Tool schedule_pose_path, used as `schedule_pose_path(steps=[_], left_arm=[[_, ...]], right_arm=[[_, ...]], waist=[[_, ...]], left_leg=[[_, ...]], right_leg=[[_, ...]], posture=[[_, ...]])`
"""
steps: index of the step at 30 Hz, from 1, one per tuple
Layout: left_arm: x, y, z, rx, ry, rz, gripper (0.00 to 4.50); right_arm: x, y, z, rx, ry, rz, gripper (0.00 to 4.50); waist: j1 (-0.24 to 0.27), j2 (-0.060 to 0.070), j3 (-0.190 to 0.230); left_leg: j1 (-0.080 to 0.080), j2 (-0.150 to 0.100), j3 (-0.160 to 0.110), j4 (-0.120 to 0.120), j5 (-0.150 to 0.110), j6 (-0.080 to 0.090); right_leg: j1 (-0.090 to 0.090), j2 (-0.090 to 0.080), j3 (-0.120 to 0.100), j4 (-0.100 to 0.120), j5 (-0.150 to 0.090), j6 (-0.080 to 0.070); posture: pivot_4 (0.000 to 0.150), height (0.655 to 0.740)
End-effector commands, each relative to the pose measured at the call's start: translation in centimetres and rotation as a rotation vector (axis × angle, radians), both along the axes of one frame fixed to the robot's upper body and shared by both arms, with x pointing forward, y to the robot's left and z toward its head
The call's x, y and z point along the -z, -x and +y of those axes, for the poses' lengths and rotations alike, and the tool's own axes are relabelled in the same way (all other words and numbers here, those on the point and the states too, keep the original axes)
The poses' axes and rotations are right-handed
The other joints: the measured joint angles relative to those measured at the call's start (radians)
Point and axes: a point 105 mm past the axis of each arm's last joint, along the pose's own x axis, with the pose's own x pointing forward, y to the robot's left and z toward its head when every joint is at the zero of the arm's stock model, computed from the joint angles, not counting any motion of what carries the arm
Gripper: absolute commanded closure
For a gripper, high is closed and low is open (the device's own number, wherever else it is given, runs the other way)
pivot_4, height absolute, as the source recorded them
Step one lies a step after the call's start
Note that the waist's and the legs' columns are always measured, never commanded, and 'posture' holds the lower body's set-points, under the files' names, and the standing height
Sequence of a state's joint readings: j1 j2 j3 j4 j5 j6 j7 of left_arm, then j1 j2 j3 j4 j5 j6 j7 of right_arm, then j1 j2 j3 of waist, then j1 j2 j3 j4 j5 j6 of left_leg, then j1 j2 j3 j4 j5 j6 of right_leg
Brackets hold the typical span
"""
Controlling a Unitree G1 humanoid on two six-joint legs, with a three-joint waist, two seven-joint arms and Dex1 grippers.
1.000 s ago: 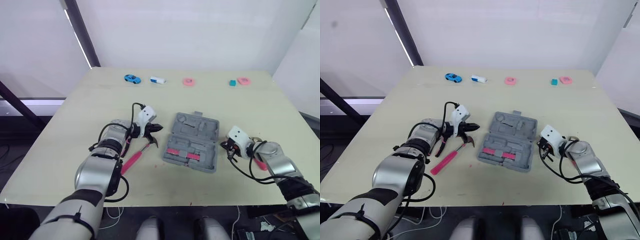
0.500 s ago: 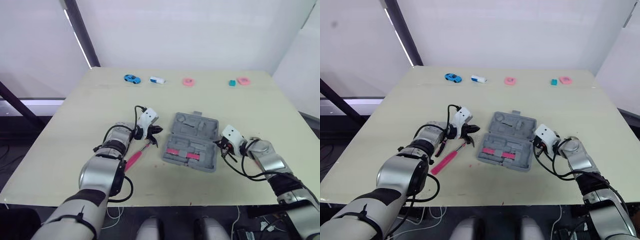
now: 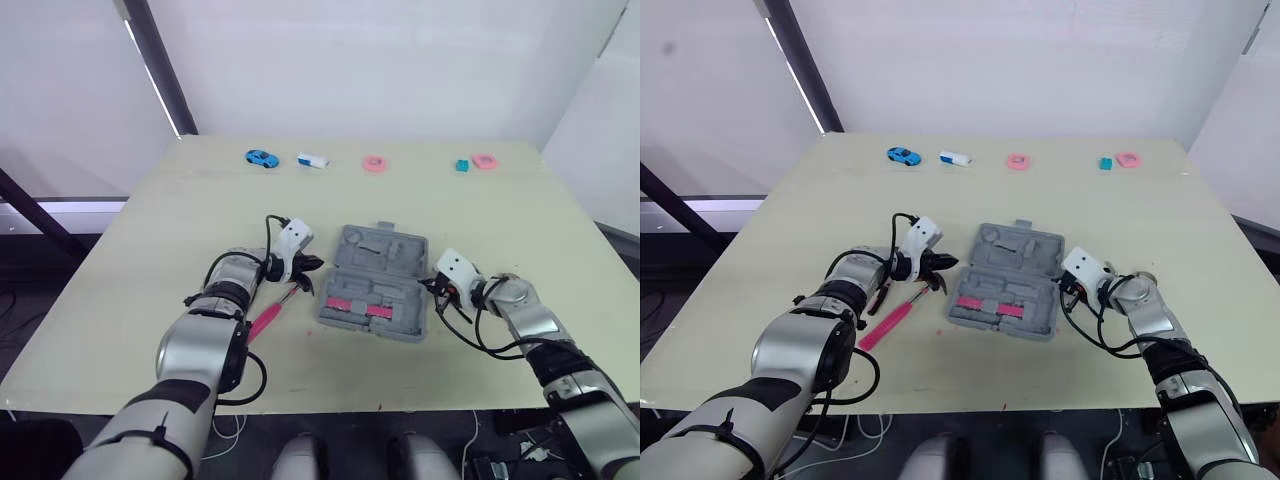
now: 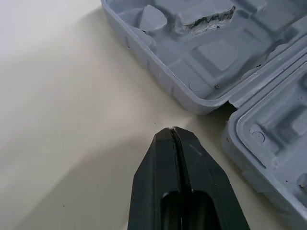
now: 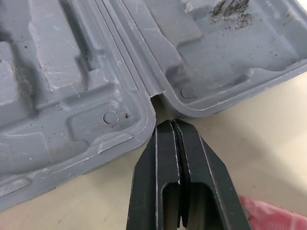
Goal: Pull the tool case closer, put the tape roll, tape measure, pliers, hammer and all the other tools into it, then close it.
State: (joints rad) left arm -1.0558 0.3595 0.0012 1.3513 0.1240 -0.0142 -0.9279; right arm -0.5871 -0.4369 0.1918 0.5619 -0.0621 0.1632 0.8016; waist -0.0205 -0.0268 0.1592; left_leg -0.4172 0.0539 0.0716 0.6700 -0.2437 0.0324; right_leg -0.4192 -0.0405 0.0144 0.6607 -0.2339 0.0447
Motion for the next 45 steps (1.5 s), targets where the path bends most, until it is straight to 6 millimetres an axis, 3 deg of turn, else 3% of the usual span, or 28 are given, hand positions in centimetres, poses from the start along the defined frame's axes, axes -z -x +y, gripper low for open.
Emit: schedule_pose_path(steps=[1, 11, 15, 24, 33, 45], left_arm=[[-0.2, 0.3, 0.2, 0.013, 0.052, 0.030, 4.43], [0.3, 0.2, 0.7, -0.043, 0.056, 0.042, 4.43], [0.4, 0.2, 0.6, -0.052, 0.066, 0.050, 4.43], [0.7, 1.1, -1.1, 0.065, 0.083, 0.082, 4.43], [1.1, 2.1, -0.4, 0.147, 0.051, 0.125, 4.43], [1.8, 4.2, -0.1, 0.296, 0.041, 0.215, 4.43]], right_arm=[[-1.0, -0.2, 0.9, -0.045, -0.011, -0.039, 4.50], [-1.2, 0.2, 1.6, -0.104, -0.027, -0.052, 4.50], [-1.3, 0.2, 1.6, -0.107, -0.026, -0.055, 4.50], [-1.4, 0.3, 1.1, -0.099, -0.023, -0.060, 4.50], [-1.3, 0.6, 0.8, -0.116, -0.033, -0.047, 4.50], [-1.5, 3.1, 0.4, -0.195, -0.065, -0.005, 4.50]], waist=[[0.000, 0.000, 0.000], [0.000, 0.000, 0.000], [0.000, 0.000, 0.000], [0.001, 0.000, 0.000], [0.001, 0.000, 0.000], [-0.001, 0.000, 0.000]], left_leg=[[0.000, 0.000, 0.000, 0.000, 0.000, 0.000], [0.000, 0.000, 0.000, 0.000, 0.000, 0.000], [0.002, -0.006, -0.007, 0.001, 0.000, 0.000], [0.000, -0.007, -0.012, 0.000, 0.000, 0.000], [0.000, -0.008, -0.012, 0.000, 0.000, 0.000], [0.001, -0.008, -0.013, 0.001, 0.000, 0.000]], right_leg=[[0.000, 0.000, 0.000, 0.000, 0.000, 0.000], [0.000, 0.000, 0.000, 0.000, 0.000, 0.000], [-0.003, 0.002, 0.013, 0.001, 0.001, 0.002], [-0.003, 0.005, 0.015, 0.001, 0.001, 0.002], [-0.003, 0.005, 0.014, 0.001, 0.001, 0.002], [-0.003, 0.005, 0.014, 0.002, 0.001, 0.002]], posture=[[0.150, 0.7395], [0.150, 0.7395], [0.150, 0.7395], [0.150, 0.7395], [0.150, 0.7395], [0.150, 0.7395]])
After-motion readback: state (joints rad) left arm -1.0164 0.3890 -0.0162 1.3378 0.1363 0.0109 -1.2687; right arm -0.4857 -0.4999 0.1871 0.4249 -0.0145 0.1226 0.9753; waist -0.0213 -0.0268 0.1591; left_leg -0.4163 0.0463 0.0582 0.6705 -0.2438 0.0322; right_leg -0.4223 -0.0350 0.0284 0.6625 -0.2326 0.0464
